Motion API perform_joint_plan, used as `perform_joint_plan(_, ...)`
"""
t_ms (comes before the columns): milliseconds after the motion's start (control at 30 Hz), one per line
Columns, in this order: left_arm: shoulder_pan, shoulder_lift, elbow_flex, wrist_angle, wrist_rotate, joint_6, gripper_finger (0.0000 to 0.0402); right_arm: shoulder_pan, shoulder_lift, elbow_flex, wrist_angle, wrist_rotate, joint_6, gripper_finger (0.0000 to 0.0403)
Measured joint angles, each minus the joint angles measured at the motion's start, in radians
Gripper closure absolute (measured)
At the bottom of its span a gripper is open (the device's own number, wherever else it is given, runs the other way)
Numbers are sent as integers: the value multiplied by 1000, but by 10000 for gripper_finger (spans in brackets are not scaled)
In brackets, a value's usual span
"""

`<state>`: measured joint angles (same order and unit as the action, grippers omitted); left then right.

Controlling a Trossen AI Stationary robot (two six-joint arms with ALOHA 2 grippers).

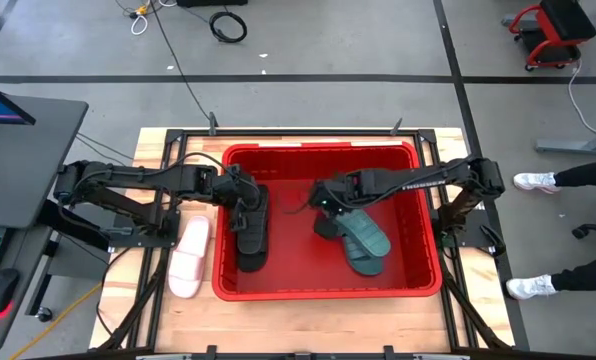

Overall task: Pick and place slides into bin
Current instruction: Stack the green slides on top of the other green slides inside the container

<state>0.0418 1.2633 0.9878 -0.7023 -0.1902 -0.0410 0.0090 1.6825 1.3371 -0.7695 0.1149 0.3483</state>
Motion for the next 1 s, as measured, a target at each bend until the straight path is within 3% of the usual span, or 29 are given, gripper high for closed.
perform_joint_plan(167,1,0,0,1,0,-2,388,-16,28,-1,8,-144,-338,13)
perform_joint_plan(400,1,0,0,11,0,-52,392,-43,151,-1,-30,-155,-560,13)
perform_joint_plan(533,1,0,0,3,0,-87,381,-47,209,0,-118,-90,-553,15)
perform_joint_plan(700,1,0,0,-5,0,-130,380,-39,217,-1,-315,1,-410,26)
perform_joint_plan(1000,1,0,0,5,0,-160,395,-52,168,-3,-488,10,-219,37)
